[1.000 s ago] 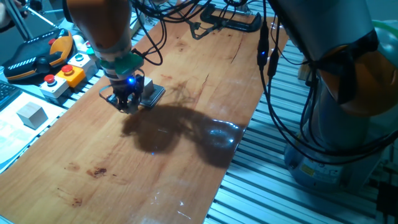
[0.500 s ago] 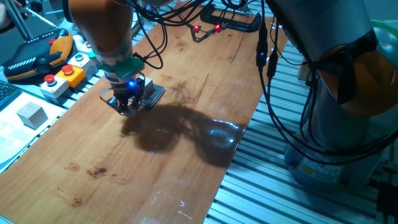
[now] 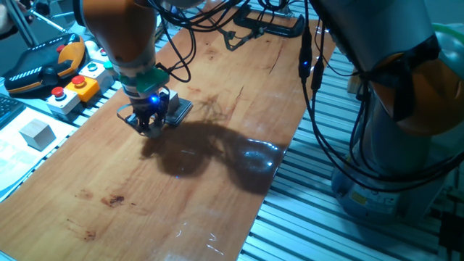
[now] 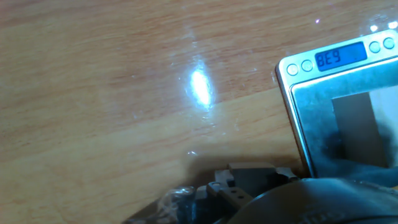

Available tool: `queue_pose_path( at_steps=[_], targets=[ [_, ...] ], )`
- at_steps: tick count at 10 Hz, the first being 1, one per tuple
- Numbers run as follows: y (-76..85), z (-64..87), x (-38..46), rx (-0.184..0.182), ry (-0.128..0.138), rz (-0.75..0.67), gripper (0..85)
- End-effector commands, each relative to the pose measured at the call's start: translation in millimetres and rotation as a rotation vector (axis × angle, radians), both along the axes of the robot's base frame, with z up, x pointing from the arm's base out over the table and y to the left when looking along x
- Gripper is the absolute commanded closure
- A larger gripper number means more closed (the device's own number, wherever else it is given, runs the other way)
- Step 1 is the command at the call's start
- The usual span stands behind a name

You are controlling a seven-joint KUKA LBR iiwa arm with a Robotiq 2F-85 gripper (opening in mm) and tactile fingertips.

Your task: Remove the object from the scale

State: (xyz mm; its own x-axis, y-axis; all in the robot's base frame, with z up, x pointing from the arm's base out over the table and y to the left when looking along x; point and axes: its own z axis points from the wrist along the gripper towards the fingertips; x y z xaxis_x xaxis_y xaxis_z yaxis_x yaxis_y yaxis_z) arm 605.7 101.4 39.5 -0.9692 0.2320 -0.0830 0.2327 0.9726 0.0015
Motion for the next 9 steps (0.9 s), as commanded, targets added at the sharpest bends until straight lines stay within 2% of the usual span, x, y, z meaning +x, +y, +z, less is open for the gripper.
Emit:
queue_pose_path(
  at_steps=[1, 2, 5, 6, 9],
  targets=[
    [0.1, -0.4, -0.1, 0.005, 0.001, -0.003, 84.3],
    [0.4, -1.0, -0.1, 0.006, -0.002, -0.005, 78.0],
    [0.6, -1.0, -0.2, -0.007, -0.020, -0.023, 38.7],
    [0.8, -1.1, -0.5, -0.006, -0.027, -0.032, 30.7],
    [0.9, -0.1, -0.5, -0.005, -0.029, -0.033, 29.0]
  ],
)
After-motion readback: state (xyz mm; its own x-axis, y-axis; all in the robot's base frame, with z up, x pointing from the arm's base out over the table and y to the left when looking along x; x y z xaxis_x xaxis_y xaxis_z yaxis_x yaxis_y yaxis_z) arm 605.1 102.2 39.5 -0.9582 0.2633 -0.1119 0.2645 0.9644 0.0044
